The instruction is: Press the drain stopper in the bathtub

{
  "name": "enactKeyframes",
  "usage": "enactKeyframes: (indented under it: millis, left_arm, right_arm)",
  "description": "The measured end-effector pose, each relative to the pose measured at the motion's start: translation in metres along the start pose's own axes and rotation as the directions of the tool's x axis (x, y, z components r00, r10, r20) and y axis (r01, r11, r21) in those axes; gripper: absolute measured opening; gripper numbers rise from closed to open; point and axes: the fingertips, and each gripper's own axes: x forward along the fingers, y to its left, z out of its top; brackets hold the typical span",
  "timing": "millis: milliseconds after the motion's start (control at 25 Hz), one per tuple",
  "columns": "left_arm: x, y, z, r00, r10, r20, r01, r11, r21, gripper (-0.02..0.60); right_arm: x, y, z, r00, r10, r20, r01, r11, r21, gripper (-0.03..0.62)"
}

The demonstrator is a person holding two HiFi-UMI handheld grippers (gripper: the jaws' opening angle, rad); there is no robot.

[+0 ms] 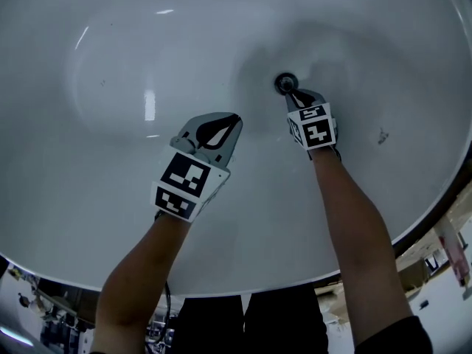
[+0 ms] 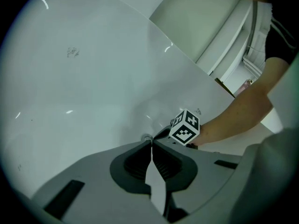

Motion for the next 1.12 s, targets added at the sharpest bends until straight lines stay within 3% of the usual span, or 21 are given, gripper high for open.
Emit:
enactKeyframes:
  millis: [360,600,840,1120]
  left_arm:
    - [0.015,0.008,0.003,1.0,0.008,0.006,-0.007,1.0,-0.016,0.025]
    - [0.015,0.02,-0.005,1.0,0.025,0.008,-0.024,0.999,-0.037,0.025]
    - [0.015,0.038,-0.015,0.999,0.044,0.002,-0.043,0.997,-0.069,0.025]
    - [0.019,0.04,-0.02,0.999,0.045,0.002,-0.044,0.993,-0.108,0.025]
  right_arm:
    - [0.016,-0.008,0.011,0.999,-0.037,-0.021,0.035,0.995,-0.088,0.036]
    - [0.029,-0.002,0.0,0.989,-0.051,-0.14,0.028,0.987,-0.159,0.018]
    - [0.03,0.0,0.001,0.984,-0.086,-0.154,0.048,0.971,-0.234,0.018]
    - [0.033,-0.001,0.0,0.977,-0.089,-0.194,0.037,0.966,-0.255,0.018]
